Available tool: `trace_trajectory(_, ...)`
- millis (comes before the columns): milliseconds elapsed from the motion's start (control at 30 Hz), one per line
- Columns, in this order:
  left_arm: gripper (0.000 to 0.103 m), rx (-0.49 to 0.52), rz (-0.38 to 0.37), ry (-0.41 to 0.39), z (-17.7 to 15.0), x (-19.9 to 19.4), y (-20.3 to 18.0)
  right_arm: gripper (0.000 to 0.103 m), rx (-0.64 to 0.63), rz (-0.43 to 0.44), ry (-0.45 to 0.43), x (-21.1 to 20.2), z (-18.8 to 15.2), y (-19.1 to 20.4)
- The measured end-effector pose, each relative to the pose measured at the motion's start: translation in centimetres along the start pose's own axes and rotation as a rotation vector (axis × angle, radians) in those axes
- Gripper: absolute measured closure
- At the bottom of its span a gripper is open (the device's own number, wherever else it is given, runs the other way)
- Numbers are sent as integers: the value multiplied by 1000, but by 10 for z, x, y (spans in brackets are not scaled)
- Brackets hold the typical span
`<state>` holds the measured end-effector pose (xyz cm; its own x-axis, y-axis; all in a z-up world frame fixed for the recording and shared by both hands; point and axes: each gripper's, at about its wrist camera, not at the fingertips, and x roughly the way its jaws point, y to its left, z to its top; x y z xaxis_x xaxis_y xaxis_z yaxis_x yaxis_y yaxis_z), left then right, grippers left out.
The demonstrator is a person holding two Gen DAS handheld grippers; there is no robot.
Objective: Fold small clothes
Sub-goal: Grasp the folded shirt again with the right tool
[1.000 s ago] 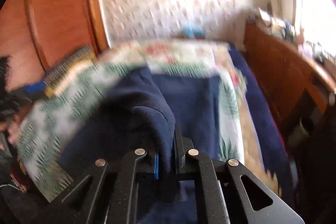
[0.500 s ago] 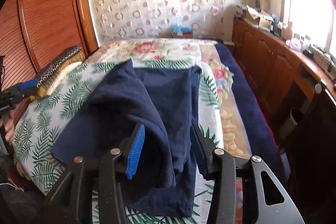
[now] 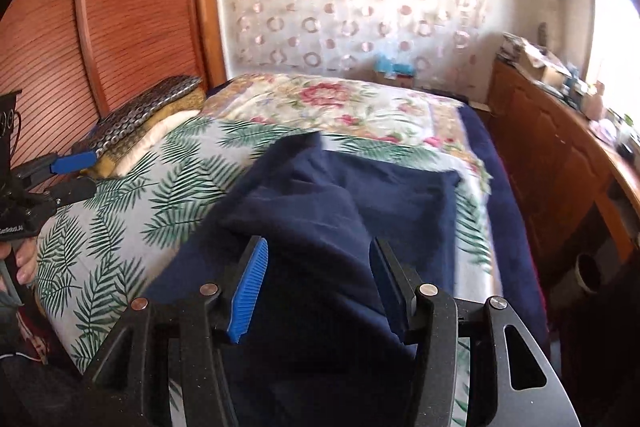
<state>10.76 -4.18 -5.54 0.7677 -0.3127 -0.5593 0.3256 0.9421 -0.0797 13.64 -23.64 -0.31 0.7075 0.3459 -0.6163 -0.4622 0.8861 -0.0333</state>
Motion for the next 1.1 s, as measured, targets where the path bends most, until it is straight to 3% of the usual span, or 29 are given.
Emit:
trace_trajectory(433,33,-16,-7,18,-9,5,3,48,-119,144,189,110,32,22)
trace_trajectory(633,33,-24,-14,31,-13,9,4,48,-165,151,251,146,34,32)
trace_trajectory(800,33,-28,-17,39,-15,11,3,48,-204,124,235,156,31,41)
trace_trajectory(833,33,-28,-18,39,-16,10,2,51,-203,125,231,156,31,41)
trace_trajectory(867,33,-28,-19,39,-16,11,1,63,-205,118,223,155,31,40)
trace_trajectory(933,33,-28,-26,43,-18,12,-2,74,-219,94,211,153,31,38)
trace_trajectory(1000,33,-27,-32,48,-19,13,-4,93,-217,99,195,147,33,34)
trace_trajectory(1100,33,-20,-38,60,-22,17,-9,94,-203,82,151,134,40,25)
